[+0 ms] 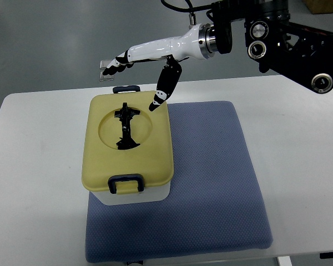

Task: Open white storage box with right hand
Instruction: 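Swing the right hand over the yellow lid toward its black handle, then lower the right hand and close its fingers around the black lid handle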

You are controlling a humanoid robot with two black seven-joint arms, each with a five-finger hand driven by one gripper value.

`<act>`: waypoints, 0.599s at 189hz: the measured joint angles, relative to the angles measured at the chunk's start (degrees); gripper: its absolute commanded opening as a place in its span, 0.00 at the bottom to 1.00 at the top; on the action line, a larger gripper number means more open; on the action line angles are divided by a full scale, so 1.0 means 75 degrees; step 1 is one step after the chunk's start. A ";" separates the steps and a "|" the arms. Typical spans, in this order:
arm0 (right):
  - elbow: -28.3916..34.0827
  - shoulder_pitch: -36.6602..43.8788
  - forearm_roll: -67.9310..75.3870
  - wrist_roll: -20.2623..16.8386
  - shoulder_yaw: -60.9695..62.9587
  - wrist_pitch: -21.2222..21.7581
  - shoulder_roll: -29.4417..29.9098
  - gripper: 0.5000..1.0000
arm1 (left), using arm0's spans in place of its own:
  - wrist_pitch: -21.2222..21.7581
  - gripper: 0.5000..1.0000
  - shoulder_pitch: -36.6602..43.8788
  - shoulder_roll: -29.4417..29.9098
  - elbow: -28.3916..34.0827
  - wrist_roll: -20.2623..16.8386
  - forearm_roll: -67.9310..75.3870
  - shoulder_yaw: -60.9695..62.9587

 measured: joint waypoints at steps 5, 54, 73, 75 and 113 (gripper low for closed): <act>0.0003 -0.0041 -0.0007 0.0002 0.0003 0.0000 0.0033 0.88 | 0.0000 1.00 0.0000 0.0000 0.0000 0.0000 0.0000 0.0000; 0.0009 -0.0403 -0.0440 0.0317 0.0008 0.0000 0.0337 0.88 | 0.0000 1.00 -0.0001 0.0000 0.0000 0.0000 0.0000 0.0000; 0.0009 -0.0552 -0.0708 0.0482 0.0008 0.0000 0.0446 0.88 | 0.0000 1.00 -0.0001 0.0000 0.0000 0.0008 0.0000 0.0001; 0.0009 -0.0576 -0.0745 0.0511 0.0008 0.0000 0.0462 0.88 | 0.0000 1.00 -0.0001 0.0000 0.0000 0.0009 0.0000 0.0001; 0.0009 -0.0824 -0.1152 0.0720 0.0007 -0.0354 0.0633 0.88 | 0.0000 1.00 0.0000 0.0000 0.0000 0.0012 0.0000 0.0002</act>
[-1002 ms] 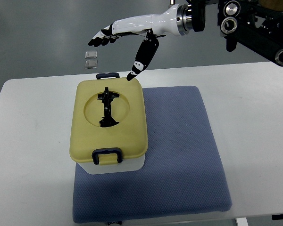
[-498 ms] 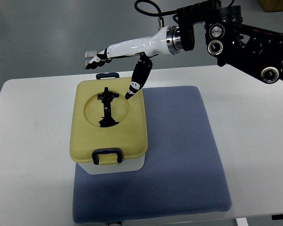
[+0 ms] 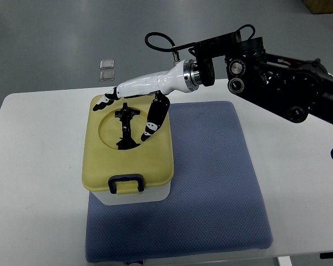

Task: Open white storage box with right hand
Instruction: 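Lower the right hand and close its fingers around the black lid handle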

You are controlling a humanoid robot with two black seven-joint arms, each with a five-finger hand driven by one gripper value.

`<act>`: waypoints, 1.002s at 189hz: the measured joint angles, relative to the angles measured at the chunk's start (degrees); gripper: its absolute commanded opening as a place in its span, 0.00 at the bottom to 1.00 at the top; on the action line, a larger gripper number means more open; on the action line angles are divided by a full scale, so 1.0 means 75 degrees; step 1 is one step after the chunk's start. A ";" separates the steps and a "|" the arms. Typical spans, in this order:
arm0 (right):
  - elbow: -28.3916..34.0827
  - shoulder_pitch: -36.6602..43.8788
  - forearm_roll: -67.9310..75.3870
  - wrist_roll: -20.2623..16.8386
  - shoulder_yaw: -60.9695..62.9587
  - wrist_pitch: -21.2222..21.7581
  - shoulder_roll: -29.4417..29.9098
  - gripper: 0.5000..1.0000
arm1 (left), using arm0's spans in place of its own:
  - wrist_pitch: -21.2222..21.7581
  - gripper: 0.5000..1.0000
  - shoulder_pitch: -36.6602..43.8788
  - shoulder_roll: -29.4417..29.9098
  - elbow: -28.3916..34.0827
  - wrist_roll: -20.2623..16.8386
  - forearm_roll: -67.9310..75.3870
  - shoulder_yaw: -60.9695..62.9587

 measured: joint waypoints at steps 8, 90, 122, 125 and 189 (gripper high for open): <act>0.0000 -0.0044 -0.0053 0.0022 -0.0003 -0.0140 0.0014 0.87 | 0.0000 1.00 0.0001 0.0000 0.0000 0.0000 0.0000 0.0000; 0.0000 -0.0288 -0.0441 0.0225 -0.0063 -0.1127 0.0024 0.65 | 0.0000 1.00 0.0001 0.0000 0.0000 0.0000 0.0000 0.0000; 0.0000 -0.0385 -0.0472 0.0307 -0.0080 -0.1236 0.0024 0.52 | 0.0000 1.00 -0.0003 0.0000 0.0000 0.0000 0.0001 0.0000; 0.0000 -0.0400 -0.0475 0.0308 -0.0081 -0.1237 0.0024 0.52 | 0.0000 1.00 -0.0004 0.0000 0.0000 0.0000 0.0001 0.0000; -0.0003 -0.0481 -0.0562 0.0326 -0.0082 -0.1254 0.0156 0.00 | 0.0000 1.00 -0.0001 0.0000 0.0000 0.0000 0.0001 0.0000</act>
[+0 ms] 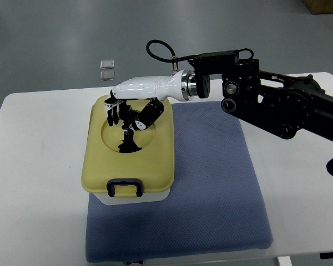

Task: Open white storage box with right hand
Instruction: 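Lower the right hand and close its fingers around the black lid handle, then lift the yellow lid off the white box with the right hand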

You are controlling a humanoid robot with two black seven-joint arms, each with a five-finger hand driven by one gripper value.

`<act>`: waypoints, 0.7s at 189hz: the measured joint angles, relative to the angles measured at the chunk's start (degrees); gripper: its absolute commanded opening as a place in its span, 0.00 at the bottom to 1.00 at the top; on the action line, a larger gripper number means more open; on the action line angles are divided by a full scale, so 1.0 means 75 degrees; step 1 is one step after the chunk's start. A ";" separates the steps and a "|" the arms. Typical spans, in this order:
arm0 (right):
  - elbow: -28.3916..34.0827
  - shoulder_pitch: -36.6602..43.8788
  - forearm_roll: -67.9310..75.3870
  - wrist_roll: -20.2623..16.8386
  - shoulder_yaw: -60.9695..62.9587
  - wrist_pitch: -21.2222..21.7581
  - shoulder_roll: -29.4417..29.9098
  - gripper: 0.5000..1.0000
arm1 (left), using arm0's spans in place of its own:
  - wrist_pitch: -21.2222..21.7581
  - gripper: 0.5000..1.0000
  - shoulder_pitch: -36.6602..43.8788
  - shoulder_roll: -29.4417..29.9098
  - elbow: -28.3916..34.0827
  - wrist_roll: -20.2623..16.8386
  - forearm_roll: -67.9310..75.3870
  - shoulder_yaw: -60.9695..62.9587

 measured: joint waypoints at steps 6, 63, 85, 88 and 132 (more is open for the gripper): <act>0.0000 0.0000 -0.0001 0.0000 0.0001 0.0000 0.0010 0.00 | 0.0000 1.00 0.0000 0.0000 0.0000 0.0000 0.0000 0.0000; 0.0006 0.0349 0.0087 -0.0013 0.0158 -0.0022 -0.0069 0.00 | 0.0000 1.00 0.0001 0.0000 0.0000 0.0000 0.0000 0.0000; 0.0152 0.0648 0.0153 -0.0012 0.0293 0.0254 -0.0315 0.00 | 0.0000 1.00 0.0001 0.0000 0.0000 0.0000 0.0000 0.0000; 0.0180 0.0676 0.0168 -0.0011 0.0336 0.0316 -0.0367 0.00 | 0.0000 1.00 0.0001 0.0000 0.0000 0.0000 0.0000 0.0000; 0.0610 0.0774 0.0299 -0.0004 0.1208 0.1486 -0.1326 0.00 | 0.0000 1.00 0.0000 0.0000 0.0000 0.0000 0.0000 -0.0001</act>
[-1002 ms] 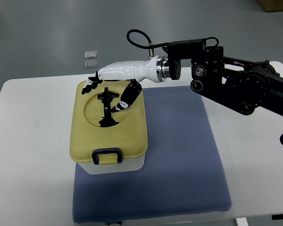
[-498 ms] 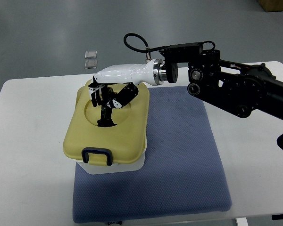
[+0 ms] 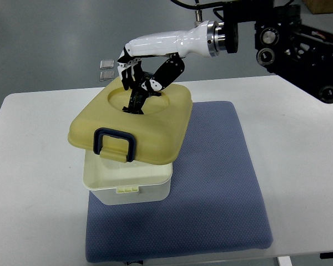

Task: Open white storage box with right hand
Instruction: 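Lift the yellow lid off the white box with the right hand, then lower the yellow lid onto the cushion beside the box with the right hand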

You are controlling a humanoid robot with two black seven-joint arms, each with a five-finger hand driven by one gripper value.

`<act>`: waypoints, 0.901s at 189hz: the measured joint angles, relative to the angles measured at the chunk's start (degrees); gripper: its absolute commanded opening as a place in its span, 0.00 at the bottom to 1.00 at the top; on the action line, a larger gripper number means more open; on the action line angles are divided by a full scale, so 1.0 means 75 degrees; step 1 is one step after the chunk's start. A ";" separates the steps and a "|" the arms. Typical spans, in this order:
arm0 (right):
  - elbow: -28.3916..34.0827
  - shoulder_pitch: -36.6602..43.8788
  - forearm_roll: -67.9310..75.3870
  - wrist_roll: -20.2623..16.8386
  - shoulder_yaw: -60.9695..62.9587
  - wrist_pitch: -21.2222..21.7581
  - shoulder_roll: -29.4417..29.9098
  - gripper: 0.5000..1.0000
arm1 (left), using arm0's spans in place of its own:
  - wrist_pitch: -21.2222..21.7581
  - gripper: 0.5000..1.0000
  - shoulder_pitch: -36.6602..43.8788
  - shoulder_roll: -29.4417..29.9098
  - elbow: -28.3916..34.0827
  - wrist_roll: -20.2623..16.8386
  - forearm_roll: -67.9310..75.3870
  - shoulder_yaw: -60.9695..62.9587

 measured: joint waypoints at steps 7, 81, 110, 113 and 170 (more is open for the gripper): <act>0.0044 0.0000 0.0003 0.0004 0.0094 0.0059 -0.0195 0.00 | 0.0000 1.00 0.0000 0.0000 0.0000 0.0001 0.0000 0.0000; 0.0166 -0.0333 0.0093 0.0352 0.0188 0.0121 -0.2348 0.00 | 0.0000 1.00 0.0000 0.0000 -0.0012 0.0000 0.0013 0.0000; 0.0052 -0.0762 0.0030 0.0403 0.0056 0.0122 -0.2928 0.00 | 0.0000 1.00 0.0001 0.0000 -0.0012 0.0000 0.0014 0.0001; 0.0031 -0.0800 0.0024 0.0407 0.0037 0.0122 -0.2973 0.00 | 0.0000 1.00 0.0001 0.0000 -0.0012 0.0000 0.0014 0.0001; -0.0401 -0.1404 -0.0078 0.0643 -0.0262 0.0122 -0.3357 0.00 | 0.0000 1.00 0.0002 0.0000 -0.0012 0.0011 0.0013 0.0012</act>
